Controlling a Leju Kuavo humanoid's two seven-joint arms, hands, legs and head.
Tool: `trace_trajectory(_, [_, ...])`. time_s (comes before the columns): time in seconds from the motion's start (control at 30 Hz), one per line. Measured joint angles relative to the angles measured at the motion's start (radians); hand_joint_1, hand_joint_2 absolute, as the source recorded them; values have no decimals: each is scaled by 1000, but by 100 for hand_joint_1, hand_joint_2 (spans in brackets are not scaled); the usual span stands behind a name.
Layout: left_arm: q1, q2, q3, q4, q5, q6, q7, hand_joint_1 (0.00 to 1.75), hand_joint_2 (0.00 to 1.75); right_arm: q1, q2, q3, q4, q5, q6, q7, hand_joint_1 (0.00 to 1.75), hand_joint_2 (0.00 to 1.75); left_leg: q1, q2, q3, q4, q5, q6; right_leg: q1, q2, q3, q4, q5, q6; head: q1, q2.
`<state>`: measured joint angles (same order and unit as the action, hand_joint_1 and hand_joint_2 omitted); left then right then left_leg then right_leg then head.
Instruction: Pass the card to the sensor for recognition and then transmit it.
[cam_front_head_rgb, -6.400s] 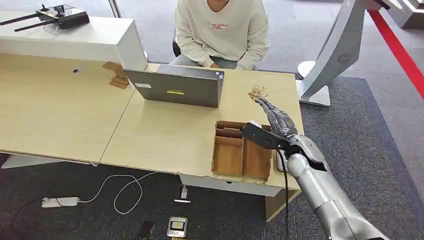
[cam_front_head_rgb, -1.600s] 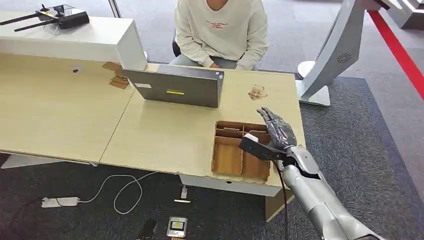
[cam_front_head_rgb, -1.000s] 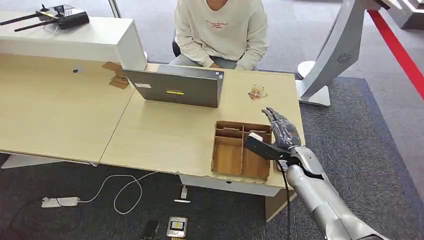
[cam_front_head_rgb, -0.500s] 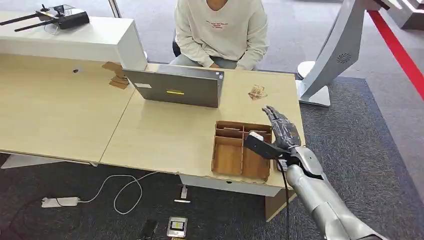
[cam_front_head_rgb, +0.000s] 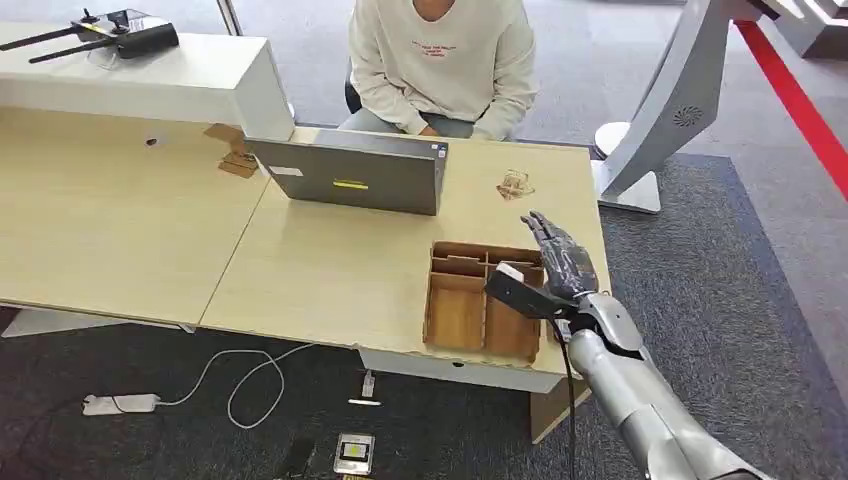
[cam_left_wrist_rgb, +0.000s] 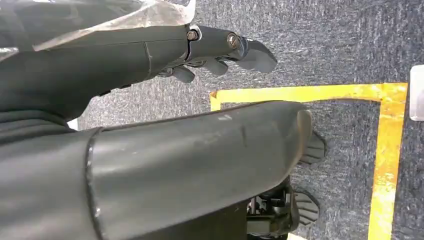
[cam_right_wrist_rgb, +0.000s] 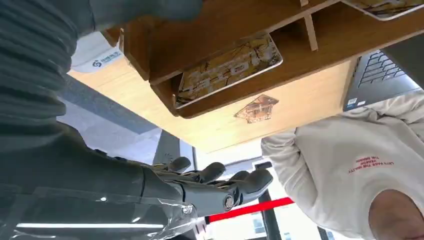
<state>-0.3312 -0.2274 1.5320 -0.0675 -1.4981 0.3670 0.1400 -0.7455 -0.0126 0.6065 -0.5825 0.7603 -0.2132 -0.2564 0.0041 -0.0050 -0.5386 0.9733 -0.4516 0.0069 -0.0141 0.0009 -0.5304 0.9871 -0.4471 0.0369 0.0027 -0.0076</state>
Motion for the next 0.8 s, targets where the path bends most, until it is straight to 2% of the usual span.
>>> trace_trajectory(0.6, [0,0,0,0,-1,6,6,0,0,-9,1,-2,0,-21,22,-14,175,175,0,0,0,0,0,0,0,0,0,0,0,0,0,0])
trace_trajectory(0.67, [0,0,0,0,-1,6,5,0,0,-10,0,-2,2,-23,21,-14,168,175,0,0,0,0,0,0,0,0,0,0,0,0,0,0])
trace_trajectory(0.8, [0,0,0,0,-1,6,-3,0,0,-10,1,-2,2,-24,13,-11,166,175,0,0,0,0,0,0,0,0,0,0,0,0,0,0])
